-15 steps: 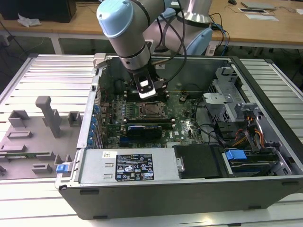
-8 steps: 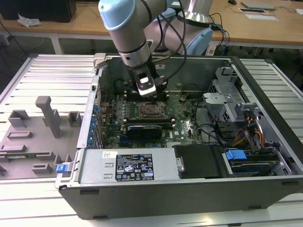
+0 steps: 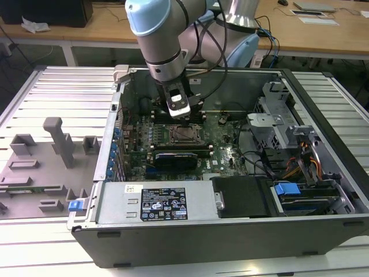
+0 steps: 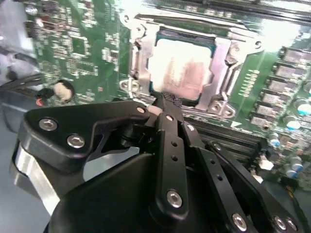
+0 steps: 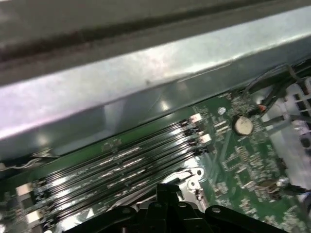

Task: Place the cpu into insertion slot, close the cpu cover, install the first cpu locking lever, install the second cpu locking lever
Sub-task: 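Install the first cpu locking lever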

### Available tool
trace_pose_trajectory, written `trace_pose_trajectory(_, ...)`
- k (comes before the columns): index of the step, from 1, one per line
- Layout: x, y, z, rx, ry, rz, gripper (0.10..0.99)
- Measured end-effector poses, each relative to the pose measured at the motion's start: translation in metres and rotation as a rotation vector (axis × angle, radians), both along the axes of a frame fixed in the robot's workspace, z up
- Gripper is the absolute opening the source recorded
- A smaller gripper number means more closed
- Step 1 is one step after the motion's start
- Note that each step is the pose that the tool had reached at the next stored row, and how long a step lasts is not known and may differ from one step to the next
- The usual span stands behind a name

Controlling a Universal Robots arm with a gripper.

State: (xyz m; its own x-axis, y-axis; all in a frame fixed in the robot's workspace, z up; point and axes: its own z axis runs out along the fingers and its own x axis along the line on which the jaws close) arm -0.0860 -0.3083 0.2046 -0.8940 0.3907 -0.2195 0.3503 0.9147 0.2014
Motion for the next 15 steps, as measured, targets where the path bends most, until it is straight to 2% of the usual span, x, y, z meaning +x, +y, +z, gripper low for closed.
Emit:
trace_pose_trajectory(2,0.0,0.0,0.0,0.0,0.0003,0.0,0.106)
trace_pose_trajectory(3,0.0003,0.0,0.0,-0.001,0.004,0.0,0.106)
trace_pose_trajectory(4,0.0003,0.0001,0.0,-0.006,0.0202,0.002,0.106)
trace_pose_trajectory(5,0.0005,0.0,0.0,-0.025,0.0718,0.004,0.106)
trace_pose_trajectory(6,0.0006,0.0,0.0,-0.032,0.088,0.005,0.106)
trace_pose_trajectory(8,0.0007,0.0,0.0,-0.055,0.1261,0.006,0.106)
trace_pose_trajectory(10,0.0006,0.0,0.0009,-0.076,0.1522,0.006,0.106)
trace_pose_trajectory(13,0.0041,-0.0003,0.0008,-0.077,0.1551,0.006,0.106)
trace_pose_trajectory(15,0.0129,-0.0022,0.0009,-0.077,0.1708,0.007,0.106)
